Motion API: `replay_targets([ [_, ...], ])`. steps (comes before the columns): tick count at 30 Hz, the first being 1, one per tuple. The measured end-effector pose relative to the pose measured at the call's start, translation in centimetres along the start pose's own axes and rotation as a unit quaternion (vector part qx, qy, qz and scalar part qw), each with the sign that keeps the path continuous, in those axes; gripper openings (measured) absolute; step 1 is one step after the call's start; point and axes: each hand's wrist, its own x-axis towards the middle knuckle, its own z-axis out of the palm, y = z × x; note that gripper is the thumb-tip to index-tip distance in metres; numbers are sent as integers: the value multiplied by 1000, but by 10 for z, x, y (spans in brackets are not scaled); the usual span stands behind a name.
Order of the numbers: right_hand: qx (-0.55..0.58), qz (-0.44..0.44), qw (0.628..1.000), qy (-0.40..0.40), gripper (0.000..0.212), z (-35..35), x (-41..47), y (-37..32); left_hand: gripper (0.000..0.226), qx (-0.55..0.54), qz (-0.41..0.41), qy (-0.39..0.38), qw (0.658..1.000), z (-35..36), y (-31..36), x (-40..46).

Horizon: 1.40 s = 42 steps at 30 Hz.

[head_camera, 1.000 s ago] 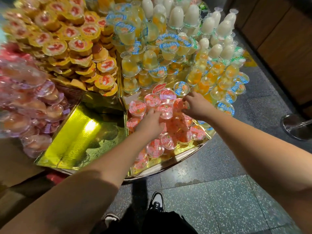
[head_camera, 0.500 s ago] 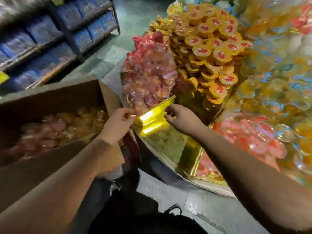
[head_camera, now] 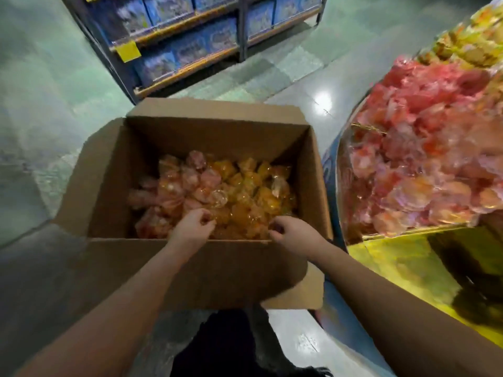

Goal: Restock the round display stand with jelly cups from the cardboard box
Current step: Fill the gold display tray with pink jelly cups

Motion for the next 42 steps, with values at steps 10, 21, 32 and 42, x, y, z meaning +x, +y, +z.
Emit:
replay_targets([
  [10,-33,100,990,-96,37,70,164,-65,31,53,-148,-60,986,-50,-85,113],
  [21,83,131,975,-157,81,135,250,-114,50,156,-144,-257,943,-25,-112,144],
  [32,72,187,970,-138,103,171,280,-126,85,272,-127,-292,908,-23,-113,152],
  [42,145,166,969,-108,108,165,255,-115,55,88,-153,-227,958,-67,-103,121],
])
